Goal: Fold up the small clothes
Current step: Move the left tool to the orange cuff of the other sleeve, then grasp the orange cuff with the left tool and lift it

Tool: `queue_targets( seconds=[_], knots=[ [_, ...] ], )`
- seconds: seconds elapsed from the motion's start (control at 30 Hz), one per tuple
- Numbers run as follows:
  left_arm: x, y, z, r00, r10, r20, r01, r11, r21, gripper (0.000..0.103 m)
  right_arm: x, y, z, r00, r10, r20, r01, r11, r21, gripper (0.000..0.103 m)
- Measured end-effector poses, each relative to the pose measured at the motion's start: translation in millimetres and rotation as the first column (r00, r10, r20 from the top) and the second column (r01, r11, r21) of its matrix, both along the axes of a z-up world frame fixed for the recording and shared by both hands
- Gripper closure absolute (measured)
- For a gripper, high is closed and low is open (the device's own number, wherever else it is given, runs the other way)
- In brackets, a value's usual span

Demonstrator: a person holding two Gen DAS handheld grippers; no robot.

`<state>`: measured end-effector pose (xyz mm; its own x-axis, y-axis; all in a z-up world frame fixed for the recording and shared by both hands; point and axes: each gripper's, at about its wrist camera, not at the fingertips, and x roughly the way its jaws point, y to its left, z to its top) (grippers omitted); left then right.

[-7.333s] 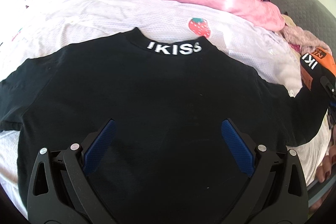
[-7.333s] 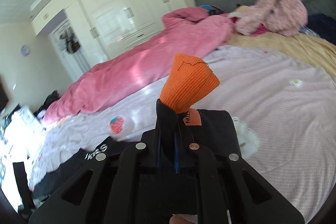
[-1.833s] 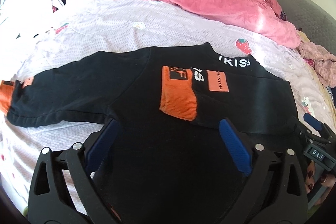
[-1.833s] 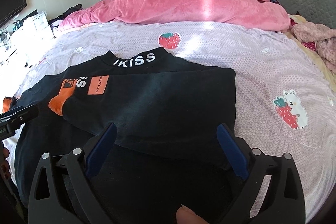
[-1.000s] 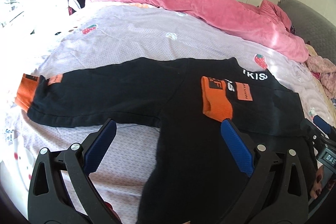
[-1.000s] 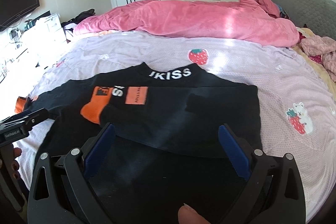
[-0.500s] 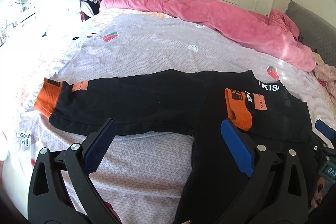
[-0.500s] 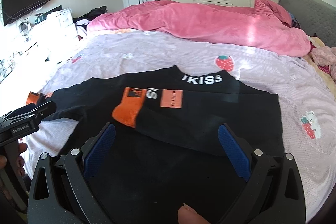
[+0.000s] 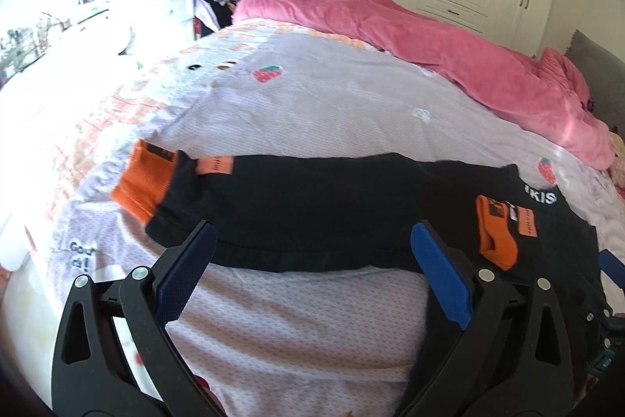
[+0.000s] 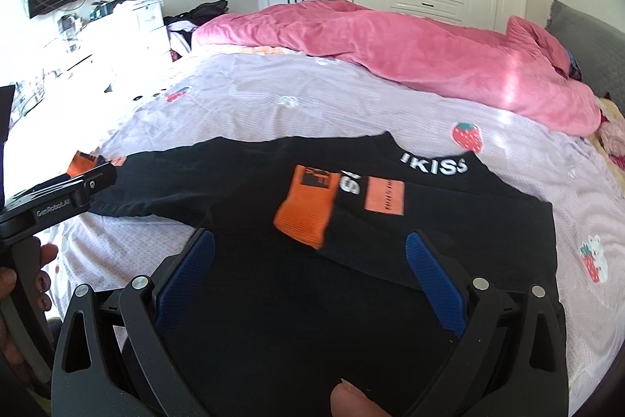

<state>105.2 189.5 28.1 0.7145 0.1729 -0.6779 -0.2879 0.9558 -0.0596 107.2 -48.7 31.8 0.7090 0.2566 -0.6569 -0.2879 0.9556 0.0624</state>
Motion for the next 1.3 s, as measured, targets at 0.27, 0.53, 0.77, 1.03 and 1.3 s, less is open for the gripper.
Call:
queue_targets(
  seconds=[0.27, 0.53, 0.77, 1.03, 1.3],
  knots=[
    [-5.2, 27.3, 3.5, 0.998, 0.068, 0.016, -0.068, 0.998, 0.014, 0.009, 3.5, 31.2, 3.8, 0.999, 0.048, 0.007, -0.048, 0.999, -0.014, 0.005],
    [-7.7, 57.8, 0.2, 0.985, 0.173, 0.019, -0.174, 0.983, 0.054, 0.009, 4.6, 67.6, 4.9, 0.994, 0.106, 0.016, -0.106, 0.993, -0.043, 0.005],
    [-10.1, 83.7, -6.9, 0.972, 0.233, 0.010, -0.234, 0.971, 0.042, 0.009, 7.8, 93.7, 5.7, 0.989, 0.147, 0.023, -0.146, 0.988, -0.053, 0.005],
    [-12.9, 124.6, -26.4, 0.949, 0.316, -0.024, -0.316, 0.949, -0.014, 0.009, 14.9, 115.1, -2.6, 0.984, 0.176, 0.023, -0.174, 0.981, -0.087, 0.005],
    [-9.3, 140.9, -40.8, 0.937, 0.346, -0.040, -0.348, 0.934, -0.081, 0.009, 21.7, 122.1, -21.4, 0.984, 0.179, -0.013, -0.179, 0.980, -0.083, 0.005]
  ],
)
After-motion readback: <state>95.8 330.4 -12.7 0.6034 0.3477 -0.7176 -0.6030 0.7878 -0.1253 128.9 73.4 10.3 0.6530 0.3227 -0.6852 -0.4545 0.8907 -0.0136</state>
